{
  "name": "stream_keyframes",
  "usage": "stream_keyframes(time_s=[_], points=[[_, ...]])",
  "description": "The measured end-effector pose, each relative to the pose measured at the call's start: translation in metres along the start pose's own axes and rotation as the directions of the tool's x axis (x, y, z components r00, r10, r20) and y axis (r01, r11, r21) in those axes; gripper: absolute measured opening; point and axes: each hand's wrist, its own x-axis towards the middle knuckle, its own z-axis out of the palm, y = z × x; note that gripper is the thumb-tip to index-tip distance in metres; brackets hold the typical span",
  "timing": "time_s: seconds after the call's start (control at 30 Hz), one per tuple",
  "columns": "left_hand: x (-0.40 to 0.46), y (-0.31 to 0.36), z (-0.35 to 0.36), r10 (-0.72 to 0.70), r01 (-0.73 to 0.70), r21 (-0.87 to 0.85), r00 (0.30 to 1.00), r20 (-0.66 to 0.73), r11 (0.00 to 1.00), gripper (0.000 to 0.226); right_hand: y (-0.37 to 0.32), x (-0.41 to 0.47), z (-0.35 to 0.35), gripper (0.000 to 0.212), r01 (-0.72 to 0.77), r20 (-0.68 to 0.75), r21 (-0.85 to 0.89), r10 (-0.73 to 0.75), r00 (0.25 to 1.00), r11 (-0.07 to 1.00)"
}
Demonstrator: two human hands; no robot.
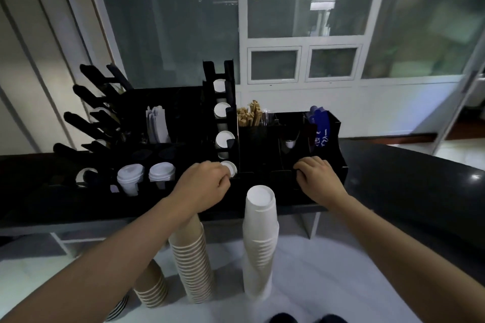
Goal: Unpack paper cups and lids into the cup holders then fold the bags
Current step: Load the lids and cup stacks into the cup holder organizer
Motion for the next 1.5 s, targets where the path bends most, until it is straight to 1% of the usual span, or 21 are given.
stream_keyframes(time_s=[0.1, 0.2, 0.3, 0.37, 0.4, 0.47, 0.57, 0.63, 0.73, 0.8, 0.9, 0.97, 1.07, 1.1, 1.2, 1.27, 1.33, 1.4, 1.43, 1.47, 1.5], points=[[-0.022, 0.005, -0.002, 0.001, -0.02, -0.109, 0.985, -0.171, 0.994, 0.024, -0.002, -0.039, -0.016, 0.021, -0.119, 0.032, -0.01, 0.12, 0.992, 0.993], [-0.055, 0.014, 0.004, 0.043, -0.135, -0.25, 0.939, -0.34, 0.959, 0.023, -0.015, -0.09, -0.026, 0.019, -0.207, 0.07, -0.031, 0.209, 0.976, 0.978], [-0.089, 0.03, 0.024, 0.1, -0.226, -0.301, 0.918, -0.383, 0.927, 0.019, -0.035, -0.14, -0.029, 0.013, -0.25, 0.138, -0.053, 0.255, 0.957, 0.967], [-0.11, 0.042, 0.043, 0.135, -0.26, -0.322, 0.922, -0.362, 0.91, 0.019, -0.049, -0.168, -0.026, 0.013, -0.294, 0.19, -0.035, 0.295, 0.936, 0.955], [-0.121, 0.049, 0.055, 0.146, -0.262, -0.342, 0.933, -0.329, 0.902, 0.018, -0.055, -0.181, -0.023, 0.017, -0.306, 0.222, -0.027, 0.305, 0.926, 0.952], [-0.142, 0.06, 0.079, 0.154, -0.228, -0.371, 0.964, -0.219, 0.9, 0.017, -0.067, -0.206, -0.012, 0.024, -0.314, 0.305, 0.0, 0.299, 0.904, 0.949], [-0.174, 0.074, 0.119, 0.152, -0.12, -0.407, 0.987, 0.048, 0.906, 0.018, -0.082, -0.238, 0.014, 0.031, -0.349, 0.464, 0.039, 0.293, 0.836, 0.936], [-0.196, 0.083, 0.147, 0.135, -0.028, -0.415, 0.964, 0.23, 0.909, 0.02, -0.093, -0.258, 0.037, 0.038, -0.398, 0.597, 0.046, 0.294, 0.746, 0.916], [-0.223, 0.095, 0.186, 0.104, 0.055, -0.334, 0.892, 0.44, 0.941, 0.03, -0.104, -0.287, 0.075, 0.061, -0.42, 0.775, 0.009, 0.26, 0.577, 0.907], [-0.236, 0.1, 0.203, 0.083, 0.105, -0.318, 0.846, 0.526, 0.942, 0.035, -0.11, -0.302, 0.096, 0.079, -0.398, 0.828, -0.031, 0.247, 0.504, 0.917], [-0.249, 0.101, 0.218, 0.075, 0.138, -0.319, 0.816, 0.573, 0.938, 0.039, -0.118, -0.314, 0.122, 0.096, -0.403, 0.864, -0.057, 0.248, 0.438, 0.913], [-0.257, 0.1, 0.223, 0.068, 0.144, -0.318, 0.817, 0.573, 0.937, 0.04, -0.124, -0.316, 0.135, 0.097, -0.413, 0.855, -0.07, 0.267, 0.444, 0.908], [-0.263, 0.096, 0.223, 0.07, 0.134, -0.322, 0.832, 0.55, 0.937, 0.039, -0.132, -0.317, 0.147, 0.085, -0.388, 0.789, -0.095, 0.307, 0.532, 0.917], [-0.263, 0.095, 0.222, 0.069, 0.133, -0.325, 0.838, 0.542, 0.936, 0.038, -0.133, -0.316, 0.148, 0.082, -0.387, 0.776, -0.089, 0.308, 0.551, 0.918], [-0.257, 0.094, 0.21, 0.084, 0.103, -0.333, 0.86, 0.503, 0.937, 0.036, -0.133, -0.313, 0.14, 0.081, -0.452, 0.761, -0.041, 0.321, 0.563, 0.891], [-0.248, 0.094, 0.196, 0.126, 0.038, -0.338, 0.884, 0.449, 0.94, 0.033, -0.131, -0.306, 0.129, 0.08, -0.482, 0.722, -0.019, 0.345, 0.599, 0.876], [-0.233, 0.094, 0.177, 0.199, -0.068, -0.35, 0.914, 0.354, 0.934, 0.024, -0.127, -0.296, 0.113, 0.078, -0.502, 0.667, -0.004, 0.376, 0.644, 0.865], [-0.214, 0.091, 0.152, 0.288, -0.194, -0.386, 0.937, 0.2, 0.902, 0.01, -0.121, -0.282, 0.094, 0.077, -0.54, 0.605, 0.025, 0.417, 0.678, 0.841], [-0.204, 0.09, 0.139, 0.338, -0.271, -0.39, 0.935, 0.112, 0.88, 0.006, -0.117, -0.273, 0.083, 0.076, -0.561, 0.568, 0.047, 0.44, 0.696, 0.826], [-0.192, 0.088, 0.125, 0.389, -0.355, -0.366, 0.921, 0.021, 0.86, 0.007, -0.111, -0.264, 0.073, 0.076, -0.578, 0.526, 0.072, 0.461, 0.715, 0.813], [-0.179, 0.085, 0.111, 0.433, -0.431, -0.325, 0.898, -0.07, 0.842, 0.014, -0.105, -0.252, 0.061, 0.075, -0.585, 0.481, 0.095, 0.477, 0.736, 0.805]])
